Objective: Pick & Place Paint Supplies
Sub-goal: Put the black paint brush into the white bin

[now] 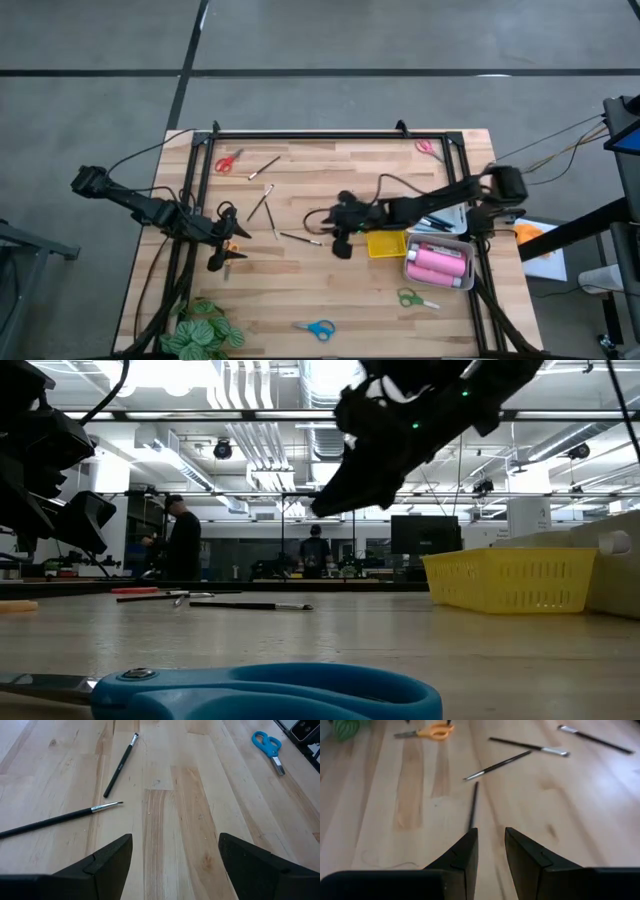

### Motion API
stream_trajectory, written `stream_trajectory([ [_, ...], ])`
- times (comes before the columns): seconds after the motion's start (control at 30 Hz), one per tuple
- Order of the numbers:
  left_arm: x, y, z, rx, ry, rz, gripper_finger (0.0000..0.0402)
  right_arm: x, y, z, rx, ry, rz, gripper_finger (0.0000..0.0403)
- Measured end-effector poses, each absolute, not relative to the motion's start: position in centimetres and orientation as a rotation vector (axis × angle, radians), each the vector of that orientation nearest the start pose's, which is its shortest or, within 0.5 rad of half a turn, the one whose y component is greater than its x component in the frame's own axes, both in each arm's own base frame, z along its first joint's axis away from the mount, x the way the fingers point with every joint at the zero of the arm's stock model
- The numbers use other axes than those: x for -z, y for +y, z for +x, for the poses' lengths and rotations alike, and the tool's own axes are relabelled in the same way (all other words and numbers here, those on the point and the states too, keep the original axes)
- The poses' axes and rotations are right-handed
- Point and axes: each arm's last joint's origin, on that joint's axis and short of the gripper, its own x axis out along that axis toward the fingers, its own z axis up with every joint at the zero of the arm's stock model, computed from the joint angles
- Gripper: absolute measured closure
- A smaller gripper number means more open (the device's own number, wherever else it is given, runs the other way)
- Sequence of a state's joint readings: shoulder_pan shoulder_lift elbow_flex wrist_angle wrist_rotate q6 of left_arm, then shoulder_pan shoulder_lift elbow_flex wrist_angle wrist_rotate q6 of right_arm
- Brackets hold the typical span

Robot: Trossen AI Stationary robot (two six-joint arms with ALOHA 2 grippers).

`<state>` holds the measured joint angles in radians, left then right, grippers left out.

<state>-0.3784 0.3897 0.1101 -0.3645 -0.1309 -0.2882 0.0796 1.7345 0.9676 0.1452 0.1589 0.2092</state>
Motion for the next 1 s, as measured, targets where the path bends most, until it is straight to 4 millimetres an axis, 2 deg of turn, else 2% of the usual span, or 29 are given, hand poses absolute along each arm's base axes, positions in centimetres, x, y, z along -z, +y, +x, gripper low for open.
stream_trajectory([
  [0.27,-13.6,-3.5,9.9,0.146,0.652,-0.115,0.0101,-15.8,3.6,40.2,0.139,0.647,0.163,0.0307],
  [0.53,-13.6,-3.5,9.9,0.147,0.652,-0.115,0.0101,-13.1,3.9,42.7,0.134,0.705,0.178,0.0307],
  [0.73,-13.6,-3.5,9.9,0.147,0.652,-0.115,0.0101,-11.9,3.9,43.1,0.142,0.737,0.195,0.0307],
  [1.0,-13.6,-3.5,9.9,0.147,0.652,-0.115,0.0101,-10.9,3.7,42.3,0.173,0.800,0.168,0.0307],
])
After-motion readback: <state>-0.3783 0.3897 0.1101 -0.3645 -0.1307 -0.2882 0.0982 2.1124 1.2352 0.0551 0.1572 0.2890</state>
